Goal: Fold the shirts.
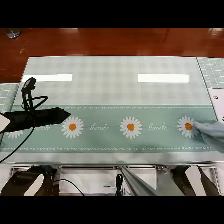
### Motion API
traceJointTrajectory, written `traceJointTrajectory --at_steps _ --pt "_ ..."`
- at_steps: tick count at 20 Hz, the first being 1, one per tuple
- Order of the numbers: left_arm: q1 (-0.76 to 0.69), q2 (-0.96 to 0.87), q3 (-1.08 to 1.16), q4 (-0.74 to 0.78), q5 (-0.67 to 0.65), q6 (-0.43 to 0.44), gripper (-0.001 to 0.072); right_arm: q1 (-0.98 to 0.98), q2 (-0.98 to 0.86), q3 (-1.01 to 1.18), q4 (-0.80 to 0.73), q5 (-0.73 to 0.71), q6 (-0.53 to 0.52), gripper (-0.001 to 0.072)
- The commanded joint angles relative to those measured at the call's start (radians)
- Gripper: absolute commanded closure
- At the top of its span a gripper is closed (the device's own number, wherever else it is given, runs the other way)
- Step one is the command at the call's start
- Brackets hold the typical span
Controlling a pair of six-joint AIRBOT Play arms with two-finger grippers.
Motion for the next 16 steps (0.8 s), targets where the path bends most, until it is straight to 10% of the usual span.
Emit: traceJointTrajectory --at_steps 1,6,9,13,16 --pt "0.0 0.0 0.0 -0.029 -0.002 0.0 0.0685 -0.053 0.12 -0.21 -0.238 -0.007 0.069 0.0082" --pt "0.008 -0.034 0.047 -0.031 0.019 0.07 0.0685 -0.001 0.053 -0.132 -0.123 -0.152 0.0 0.0114" --pt "0.041 -0.168 0.272 -0.031 0.003 0.119 0.0685 0.161 -0.09 0.079 0.23 -0.285 -0.113 0.069" --pt "0.018 -0.418 0.745 -0.031 -0.066 0.126 0.0687 0.632 -0.275 0.232 0.589 -0.579 -0.134 0.0689" --pt "-0.06 -0.517 0.82 0.034 -0.087 0.119 0.0687 1.019 -0.404 0.226 0.359 -0.655 -0.121 0.0689"
